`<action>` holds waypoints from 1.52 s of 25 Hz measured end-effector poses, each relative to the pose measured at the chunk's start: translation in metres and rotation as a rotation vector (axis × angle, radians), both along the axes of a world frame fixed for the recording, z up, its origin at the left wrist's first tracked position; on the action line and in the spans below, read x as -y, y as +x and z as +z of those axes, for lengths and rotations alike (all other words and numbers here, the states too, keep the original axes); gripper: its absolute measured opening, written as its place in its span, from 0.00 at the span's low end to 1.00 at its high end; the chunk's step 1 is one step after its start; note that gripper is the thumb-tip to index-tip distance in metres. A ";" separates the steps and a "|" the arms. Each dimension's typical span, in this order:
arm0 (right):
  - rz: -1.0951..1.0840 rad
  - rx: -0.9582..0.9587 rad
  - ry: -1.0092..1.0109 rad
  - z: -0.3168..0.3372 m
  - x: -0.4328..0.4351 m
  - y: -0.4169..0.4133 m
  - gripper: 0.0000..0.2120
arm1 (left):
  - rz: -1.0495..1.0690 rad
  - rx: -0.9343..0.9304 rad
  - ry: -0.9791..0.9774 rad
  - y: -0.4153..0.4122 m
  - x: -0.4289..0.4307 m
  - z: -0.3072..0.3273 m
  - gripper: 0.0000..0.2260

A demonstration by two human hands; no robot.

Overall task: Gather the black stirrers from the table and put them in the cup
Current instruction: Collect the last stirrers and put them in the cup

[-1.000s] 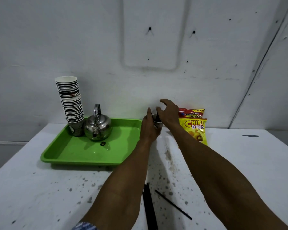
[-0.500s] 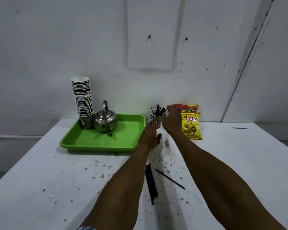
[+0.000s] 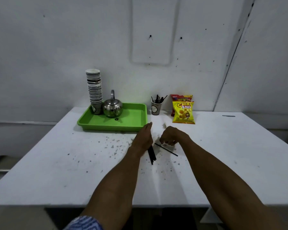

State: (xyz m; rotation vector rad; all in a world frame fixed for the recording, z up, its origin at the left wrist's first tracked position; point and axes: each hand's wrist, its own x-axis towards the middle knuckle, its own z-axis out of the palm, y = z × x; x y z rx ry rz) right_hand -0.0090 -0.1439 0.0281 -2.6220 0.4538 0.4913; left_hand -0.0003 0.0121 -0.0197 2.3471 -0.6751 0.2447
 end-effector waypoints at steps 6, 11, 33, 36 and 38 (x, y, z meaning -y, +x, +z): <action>0.116 0.250 -0.272 -0.012 -0.013 -0.032 0.21 | 0.024 -0.090 0.055 -0.032 -0.013 -0.026 0.25; 0.073 0.379 -0.154 -0.019 -0.035 -0.039 0.18 | 0.144 -0.071 0.050 -0.035 -0.025 -0.035 0.29; 0.075 0.466 -0.382 -0.007 -0.071 -0.051 0.12 | 0.221 0.007 0.232 -0.040 -0.031 -0.034 0.16; 0.089 0.468 -0.406 -0.008 -0.070 -0.050 0.12 | 0.226 0.029 0.223 -0.041 -0.031 -0.036 0.16; 0.091 0.459 -0.418 -0.008 -0.069 -0.049 0.12 | 0.231 0.029 0.227 -0.041 -0.030 -0.035 0.16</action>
